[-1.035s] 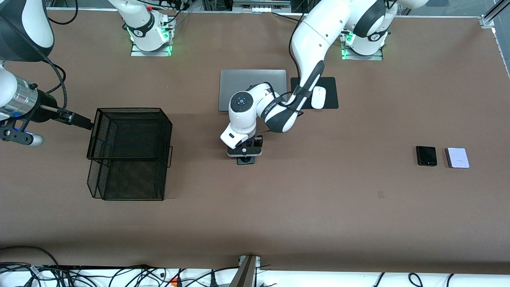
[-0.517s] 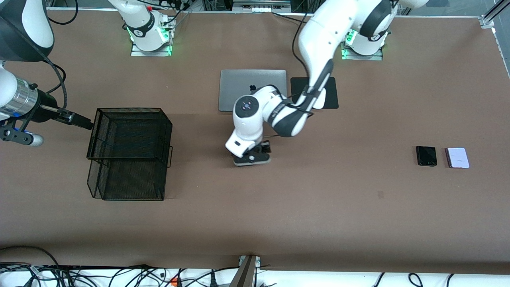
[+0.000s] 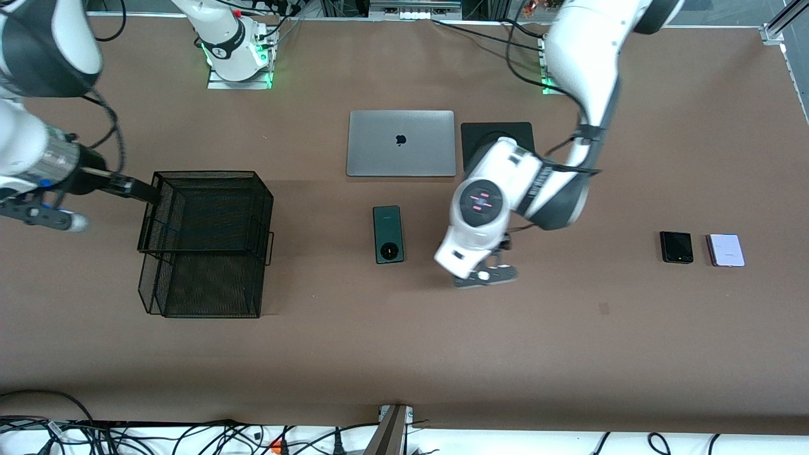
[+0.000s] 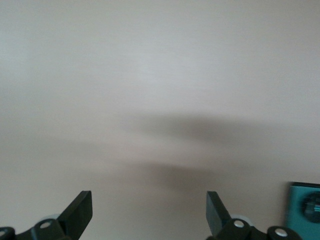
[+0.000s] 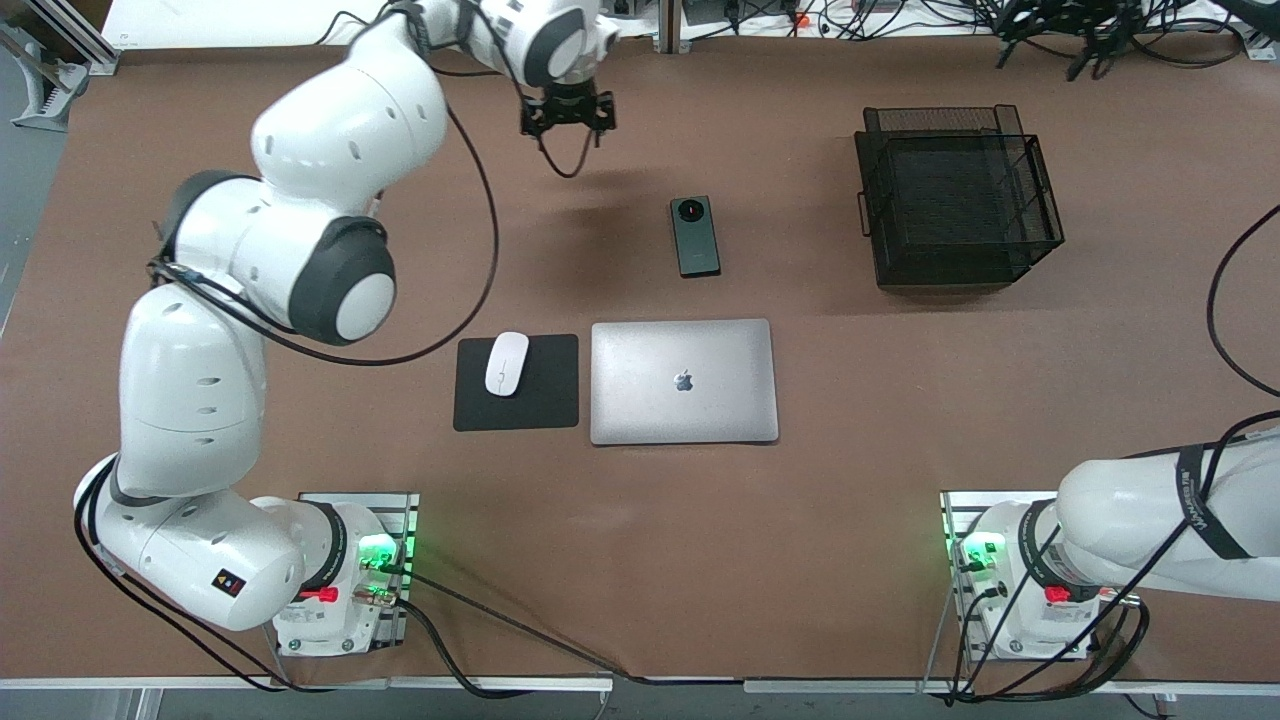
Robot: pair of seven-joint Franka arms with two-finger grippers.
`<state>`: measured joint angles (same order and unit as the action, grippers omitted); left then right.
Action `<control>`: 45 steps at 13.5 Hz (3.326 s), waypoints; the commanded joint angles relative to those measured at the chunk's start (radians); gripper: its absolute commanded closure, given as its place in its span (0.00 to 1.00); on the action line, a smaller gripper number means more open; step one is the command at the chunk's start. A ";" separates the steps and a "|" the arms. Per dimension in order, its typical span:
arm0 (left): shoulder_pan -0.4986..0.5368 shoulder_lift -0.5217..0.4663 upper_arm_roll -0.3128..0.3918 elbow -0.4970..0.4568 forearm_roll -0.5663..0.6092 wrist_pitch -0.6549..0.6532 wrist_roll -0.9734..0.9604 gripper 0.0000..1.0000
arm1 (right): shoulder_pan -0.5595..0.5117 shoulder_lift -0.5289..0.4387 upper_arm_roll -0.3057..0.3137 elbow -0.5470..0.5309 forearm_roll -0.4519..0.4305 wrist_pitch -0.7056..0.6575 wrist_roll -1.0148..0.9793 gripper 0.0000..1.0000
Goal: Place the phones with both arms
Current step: 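Release the green phone while the right gripper reaches toward it, then grasp the green phone with the right gripper while the left grasps the flip phone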
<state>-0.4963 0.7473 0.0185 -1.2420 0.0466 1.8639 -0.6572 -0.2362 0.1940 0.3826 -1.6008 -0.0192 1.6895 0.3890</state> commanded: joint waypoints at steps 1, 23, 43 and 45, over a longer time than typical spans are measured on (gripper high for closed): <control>0.112 -0.144 -0.008 -0.216 0.033 0.012 0.161 0.00 | 0.063 0.044 0.065 0.022 -0.002 0.045 0.123 0.00; 0.845 -0.310 -0.017 -0.783 -0.057 0.596 1.039 0.00 | 0.525 0.709 0.177 0.136 -0.528 0.561 0.482 0.00; 0.829 -0.190 -0.017 -0.757 -0.071 0.706 1.114 0.00 | 0.534 0.772 0.176 0.131 -0.691 0.613 0.489 0.72; 0.829 -0.177 -0.017 -0.754 -0.071 0.728 1.114 0.00 | 0.526 0.763 0.176 0.136 -0.690 0.604 0.482 0.86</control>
<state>0.3347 0.5476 0.0006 -2.0180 -0.0181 2.5734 0.4301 0.2925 0.9446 0.5625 -1.4878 -0.6814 2.3001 0.8666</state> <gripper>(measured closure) 0.000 0.189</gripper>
